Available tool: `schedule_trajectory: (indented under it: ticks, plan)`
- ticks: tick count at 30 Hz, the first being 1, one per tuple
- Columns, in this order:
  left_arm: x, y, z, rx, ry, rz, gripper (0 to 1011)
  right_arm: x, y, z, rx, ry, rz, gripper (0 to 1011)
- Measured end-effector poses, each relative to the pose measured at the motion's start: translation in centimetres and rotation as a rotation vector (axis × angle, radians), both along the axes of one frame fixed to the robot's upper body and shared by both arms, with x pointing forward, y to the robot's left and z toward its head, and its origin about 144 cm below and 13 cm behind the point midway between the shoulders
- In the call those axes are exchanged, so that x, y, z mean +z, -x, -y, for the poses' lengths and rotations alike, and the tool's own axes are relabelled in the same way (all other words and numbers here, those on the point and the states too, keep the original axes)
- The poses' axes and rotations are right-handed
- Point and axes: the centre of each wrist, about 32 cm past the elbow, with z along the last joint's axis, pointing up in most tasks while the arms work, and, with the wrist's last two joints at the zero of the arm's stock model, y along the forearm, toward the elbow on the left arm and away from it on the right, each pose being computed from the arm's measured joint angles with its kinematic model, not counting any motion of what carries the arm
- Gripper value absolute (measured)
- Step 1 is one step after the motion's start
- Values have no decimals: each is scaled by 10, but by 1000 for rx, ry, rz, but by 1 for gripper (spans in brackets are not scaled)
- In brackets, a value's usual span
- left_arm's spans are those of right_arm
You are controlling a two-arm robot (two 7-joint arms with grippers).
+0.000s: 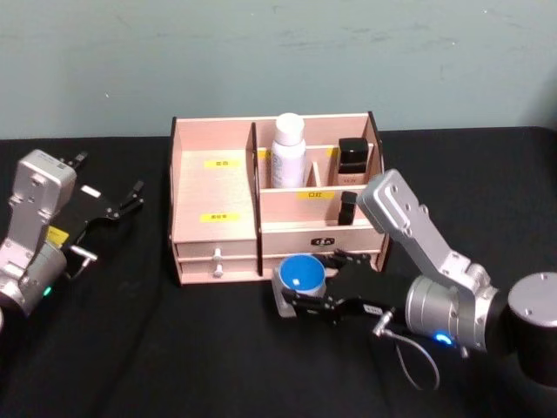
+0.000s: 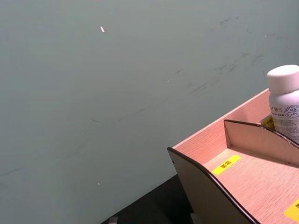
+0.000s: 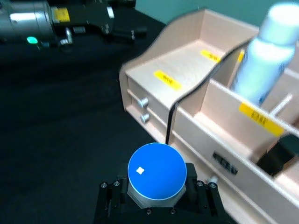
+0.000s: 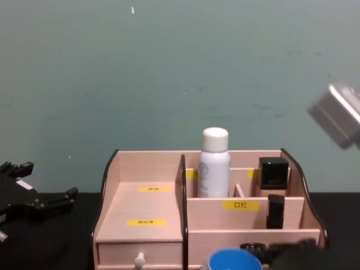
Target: Pick up the facial cleanser and watermelon frost from the table and place them into the tiered storage box.
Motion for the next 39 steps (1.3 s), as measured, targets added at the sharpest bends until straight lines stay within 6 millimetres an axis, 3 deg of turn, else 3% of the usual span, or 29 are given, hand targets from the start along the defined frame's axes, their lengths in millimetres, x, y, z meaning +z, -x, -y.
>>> schedule_trajectory:
  ticks: [15,39]
  plan:
    - [0,0,0,0,0,0,1001,40,-36,-29,77,-52,108,728]
    - [0,0,0,0,0,0,1001,45,-102,-67,68,-89,119,728]
